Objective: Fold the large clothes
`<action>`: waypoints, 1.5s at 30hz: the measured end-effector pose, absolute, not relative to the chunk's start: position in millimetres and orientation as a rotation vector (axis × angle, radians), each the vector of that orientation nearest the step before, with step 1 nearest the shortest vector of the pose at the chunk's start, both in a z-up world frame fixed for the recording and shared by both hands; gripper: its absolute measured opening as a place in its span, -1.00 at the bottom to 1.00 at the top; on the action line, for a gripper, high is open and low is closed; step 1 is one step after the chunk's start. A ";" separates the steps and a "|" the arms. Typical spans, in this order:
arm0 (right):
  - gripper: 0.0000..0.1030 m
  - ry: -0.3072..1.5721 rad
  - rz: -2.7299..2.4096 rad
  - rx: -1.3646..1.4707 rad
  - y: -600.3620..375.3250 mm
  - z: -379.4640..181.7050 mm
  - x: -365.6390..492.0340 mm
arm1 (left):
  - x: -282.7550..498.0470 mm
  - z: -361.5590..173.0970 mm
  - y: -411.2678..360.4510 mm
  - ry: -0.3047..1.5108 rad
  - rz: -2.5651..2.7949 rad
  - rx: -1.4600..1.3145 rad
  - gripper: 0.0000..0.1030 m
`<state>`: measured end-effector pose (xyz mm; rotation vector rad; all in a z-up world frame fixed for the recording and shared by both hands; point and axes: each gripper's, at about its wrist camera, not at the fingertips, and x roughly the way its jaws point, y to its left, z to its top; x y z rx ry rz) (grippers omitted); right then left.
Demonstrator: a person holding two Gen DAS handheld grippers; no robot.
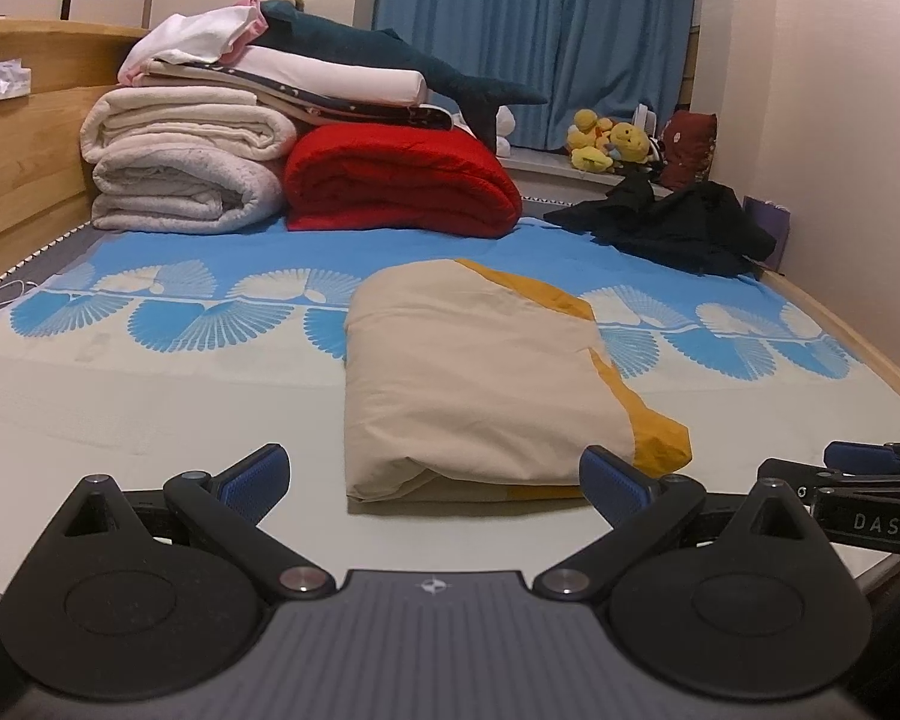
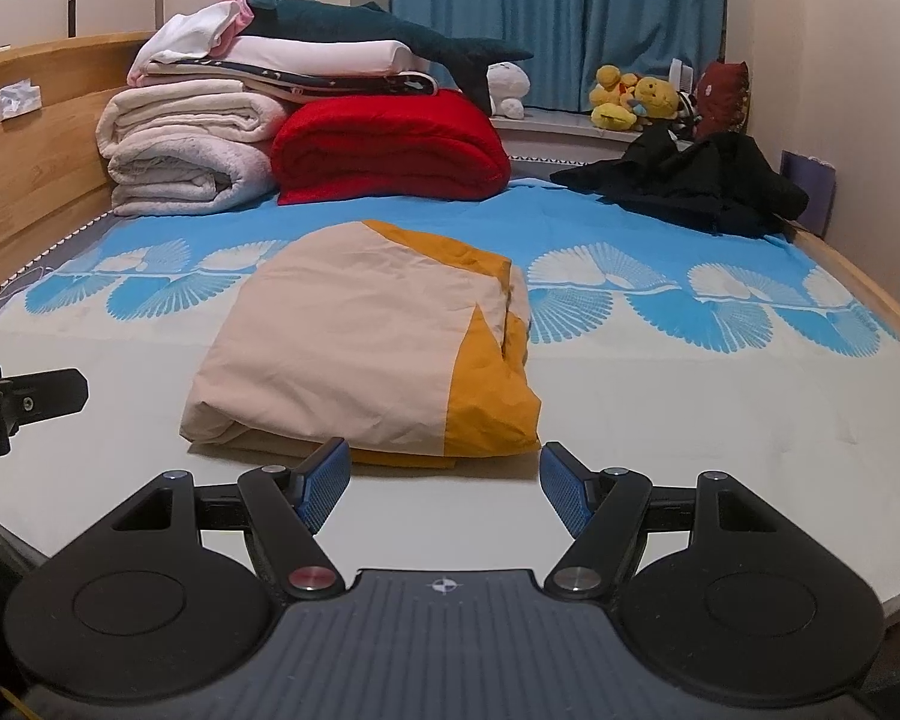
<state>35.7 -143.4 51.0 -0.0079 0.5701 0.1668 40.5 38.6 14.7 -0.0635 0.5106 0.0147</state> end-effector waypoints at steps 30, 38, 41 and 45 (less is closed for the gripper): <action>0.38 0.572 0.180 -0.020 -139.4 51.0 36.8 | 41.0 11.2 40.7 0.507 -0.021 -0.052 0.99; 0.38 0.573 0.182 -0.022 -140.3 50.8 36.6 | 42.1 9.4 41.9 0.508 -0.029 -0.049 0.99; 0.38 0.574 0.181 -0.021 -139.5 50.8 36.6 | 42.2 9.2 41.9 0.507 -0.031 -0.048 0.99; 0.38 0.574 0.183 -0.022 -138.8 50.8 36.7 | 42.3 9.2 42.3 0.507 -0.032 -0.047 0.99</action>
